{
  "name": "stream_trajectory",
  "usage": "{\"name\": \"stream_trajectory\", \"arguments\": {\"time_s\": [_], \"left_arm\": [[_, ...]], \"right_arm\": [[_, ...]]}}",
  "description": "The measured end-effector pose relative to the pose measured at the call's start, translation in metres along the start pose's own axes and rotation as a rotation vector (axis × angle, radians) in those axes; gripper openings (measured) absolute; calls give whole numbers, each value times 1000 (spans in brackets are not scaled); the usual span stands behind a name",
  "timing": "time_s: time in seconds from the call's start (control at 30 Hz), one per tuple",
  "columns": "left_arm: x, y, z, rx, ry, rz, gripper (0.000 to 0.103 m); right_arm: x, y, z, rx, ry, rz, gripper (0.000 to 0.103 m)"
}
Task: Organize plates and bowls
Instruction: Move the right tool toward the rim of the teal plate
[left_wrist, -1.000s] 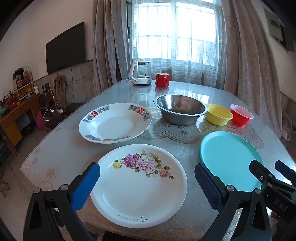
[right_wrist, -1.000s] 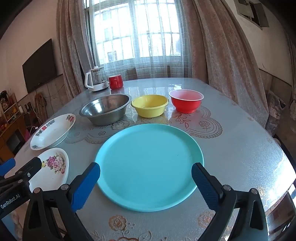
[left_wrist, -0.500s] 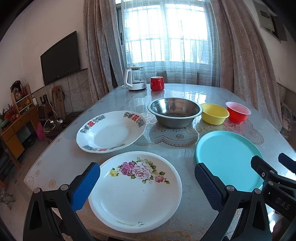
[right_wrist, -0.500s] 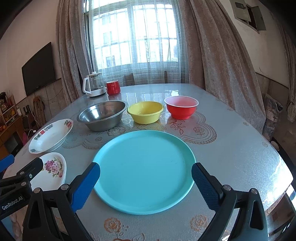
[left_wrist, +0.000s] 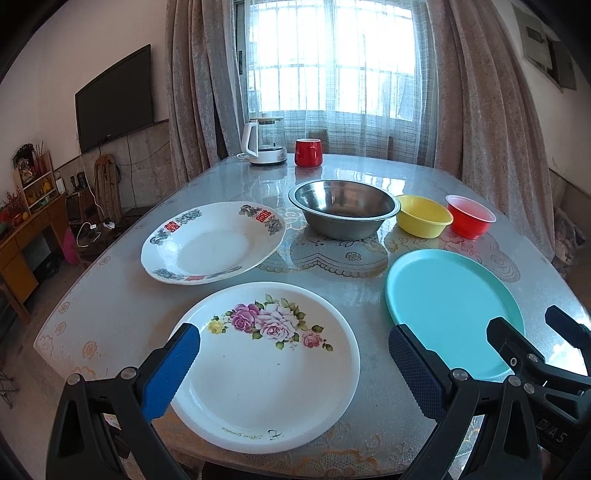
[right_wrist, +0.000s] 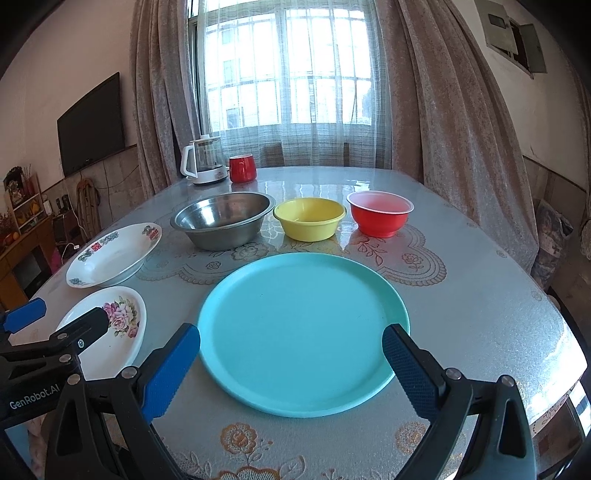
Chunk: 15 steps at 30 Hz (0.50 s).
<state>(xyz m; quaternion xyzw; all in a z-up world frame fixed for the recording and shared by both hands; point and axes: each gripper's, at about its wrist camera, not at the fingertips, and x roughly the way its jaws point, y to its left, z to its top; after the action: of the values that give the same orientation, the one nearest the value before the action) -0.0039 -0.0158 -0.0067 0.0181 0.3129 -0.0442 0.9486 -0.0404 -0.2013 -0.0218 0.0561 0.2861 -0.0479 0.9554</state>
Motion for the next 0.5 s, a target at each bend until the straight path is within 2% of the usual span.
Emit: {"name": "stream_trajectory", "arguments": {"time_s": [0.17,0.5], "left_arm": [[-1,4,-1,-21,13,-14,103],[-16,-6,0,52,-39,-47,103]], "right_arm": [[-4,2,-1,-5,-2,0,101],[-18,-4,-1,10,-20,-37,101]]}}
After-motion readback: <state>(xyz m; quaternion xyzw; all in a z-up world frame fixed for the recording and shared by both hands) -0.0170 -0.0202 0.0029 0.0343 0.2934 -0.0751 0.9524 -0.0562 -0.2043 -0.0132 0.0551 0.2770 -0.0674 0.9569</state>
